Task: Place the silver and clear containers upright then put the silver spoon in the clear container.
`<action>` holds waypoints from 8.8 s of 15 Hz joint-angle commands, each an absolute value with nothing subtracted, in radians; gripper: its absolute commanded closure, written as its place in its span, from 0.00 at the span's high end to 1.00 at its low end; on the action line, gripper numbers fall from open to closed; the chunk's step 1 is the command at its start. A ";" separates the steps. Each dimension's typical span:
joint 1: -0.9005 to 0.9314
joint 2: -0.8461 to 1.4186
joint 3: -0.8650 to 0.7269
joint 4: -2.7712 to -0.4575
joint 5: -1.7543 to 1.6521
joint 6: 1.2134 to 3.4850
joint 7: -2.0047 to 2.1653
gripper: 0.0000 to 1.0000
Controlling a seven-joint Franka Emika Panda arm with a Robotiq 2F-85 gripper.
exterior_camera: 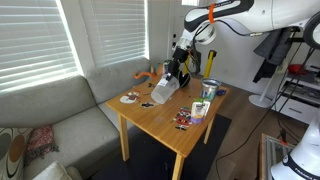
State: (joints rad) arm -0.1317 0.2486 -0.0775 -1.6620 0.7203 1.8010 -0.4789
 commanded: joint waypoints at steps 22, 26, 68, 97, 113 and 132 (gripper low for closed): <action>0.049 0.169 0.059 -1.599 0.091 1.723 -0.353 0.45; 0.046 0.138 0.066 -1.609 0.085 1.754 -0.371 0.71; -0.124 0.573 0.070 -1.143 0.135 1.730 -0.827 1.00; -0.061 0.660 0.077 -1.180 0.067 1.834 -0.890 0.73; -0.056 0.657 0.061 -1.174 0.022 1.850 -0.829 0.02; -0.098 0.378 0.107 -1.208 0.102 1.727 -0.898 0.02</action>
State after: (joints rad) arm -0.0890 0.4447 0.0808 -1.1547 0.0602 1.7587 -0.8435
